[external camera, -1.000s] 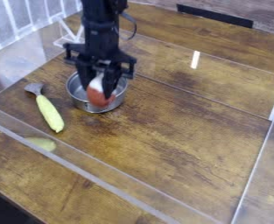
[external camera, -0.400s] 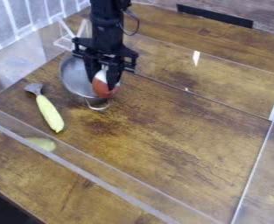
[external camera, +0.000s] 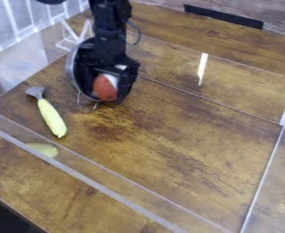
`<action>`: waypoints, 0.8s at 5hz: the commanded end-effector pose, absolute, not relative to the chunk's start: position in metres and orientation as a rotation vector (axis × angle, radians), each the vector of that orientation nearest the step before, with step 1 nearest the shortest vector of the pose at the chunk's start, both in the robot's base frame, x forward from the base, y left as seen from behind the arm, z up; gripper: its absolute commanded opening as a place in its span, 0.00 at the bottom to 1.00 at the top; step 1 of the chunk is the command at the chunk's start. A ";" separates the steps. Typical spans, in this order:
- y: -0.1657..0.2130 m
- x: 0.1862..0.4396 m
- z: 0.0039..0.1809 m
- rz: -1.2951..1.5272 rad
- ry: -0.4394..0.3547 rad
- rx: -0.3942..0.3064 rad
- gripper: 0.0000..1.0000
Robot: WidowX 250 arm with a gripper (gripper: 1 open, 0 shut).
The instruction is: Put the mushroom in the silver pot
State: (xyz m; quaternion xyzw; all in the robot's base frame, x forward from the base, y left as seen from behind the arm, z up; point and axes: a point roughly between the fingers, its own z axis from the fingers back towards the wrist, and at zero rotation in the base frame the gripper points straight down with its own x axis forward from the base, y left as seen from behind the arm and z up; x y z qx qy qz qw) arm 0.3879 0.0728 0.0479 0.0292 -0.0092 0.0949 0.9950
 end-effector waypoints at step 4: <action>0.073 0.407 0.134 0.264 -0.173 -0.024 1.00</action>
